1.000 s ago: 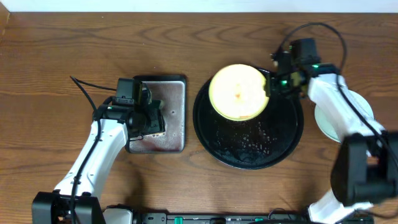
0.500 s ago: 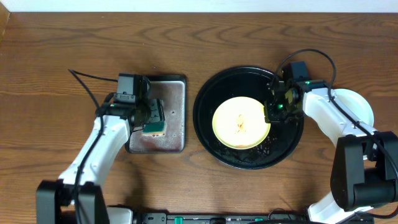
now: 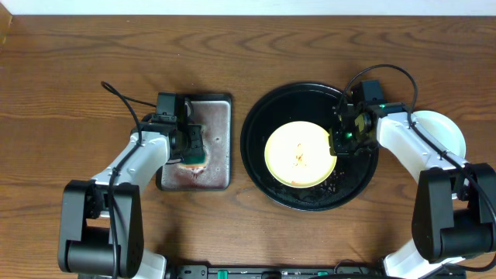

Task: Clean dirty plates on tray and stack at the side
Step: 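Grip the yellow plate rim with the right gripper and pull it to center, then grasp and lift the green sponge from the soapy water with the left gripper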

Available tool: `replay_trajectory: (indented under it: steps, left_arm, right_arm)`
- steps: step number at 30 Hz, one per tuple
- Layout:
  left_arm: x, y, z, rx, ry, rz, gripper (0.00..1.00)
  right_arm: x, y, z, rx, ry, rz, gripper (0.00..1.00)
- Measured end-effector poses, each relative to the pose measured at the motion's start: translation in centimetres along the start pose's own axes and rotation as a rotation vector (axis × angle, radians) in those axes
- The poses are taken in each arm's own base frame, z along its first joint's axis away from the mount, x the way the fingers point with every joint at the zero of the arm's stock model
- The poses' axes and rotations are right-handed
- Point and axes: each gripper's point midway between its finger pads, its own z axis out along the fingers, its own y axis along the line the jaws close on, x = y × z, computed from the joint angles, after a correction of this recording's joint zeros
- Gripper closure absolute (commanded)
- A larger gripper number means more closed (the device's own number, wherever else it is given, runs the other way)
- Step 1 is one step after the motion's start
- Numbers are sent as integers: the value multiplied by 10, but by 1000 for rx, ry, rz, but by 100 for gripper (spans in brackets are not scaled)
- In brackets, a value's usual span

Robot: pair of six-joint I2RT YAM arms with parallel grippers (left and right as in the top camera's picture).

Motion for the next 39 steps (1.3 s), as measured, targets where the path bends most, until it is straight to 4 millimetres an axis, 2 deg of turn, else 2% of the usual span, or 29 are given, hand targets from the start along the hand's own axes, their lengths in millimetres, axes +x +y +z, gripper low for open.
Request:
replay_trajectory:
  steps: [8, 12, 18, 22, 25, 30, 35, 39]
  left_arm:
    - [3, -7, 0, 49, 16, -3, 93]
    - [5, -21, -13, 129, 21, 0, 92]
    - [-10, -46, -53, 277, -79, 72, 93]
    - [-18, -45, -70, 304, -138, 109, 93]
    - [-26, -48, -91, 317, -212, 151, 93]
    - [-40, -58, -142, 353, -383, 205, 93]
    - [-48, -64, -178, 378, -511, 246, 93]
    - [-53, -68, -198, 388, -585, 268, 93]
  right_arm:
    - [0, 0, 0, 0, 0, 0, 99]
    - [0, 0, 0, 0, 1, 1, 99]
    - [0, 0, 0, 0, 1, 1, 99]
    - [0, 0, 0, 0, 1, 1, 99]
    - [0, 0, 0, 0, 0, 0, 99]
    - [0, 0, 0, 0, 0, 0, 99]
    - [0, 0, 0, 0, 0, 0, 99]
    - [0, 0, 0, 0, 0, 0, 99]
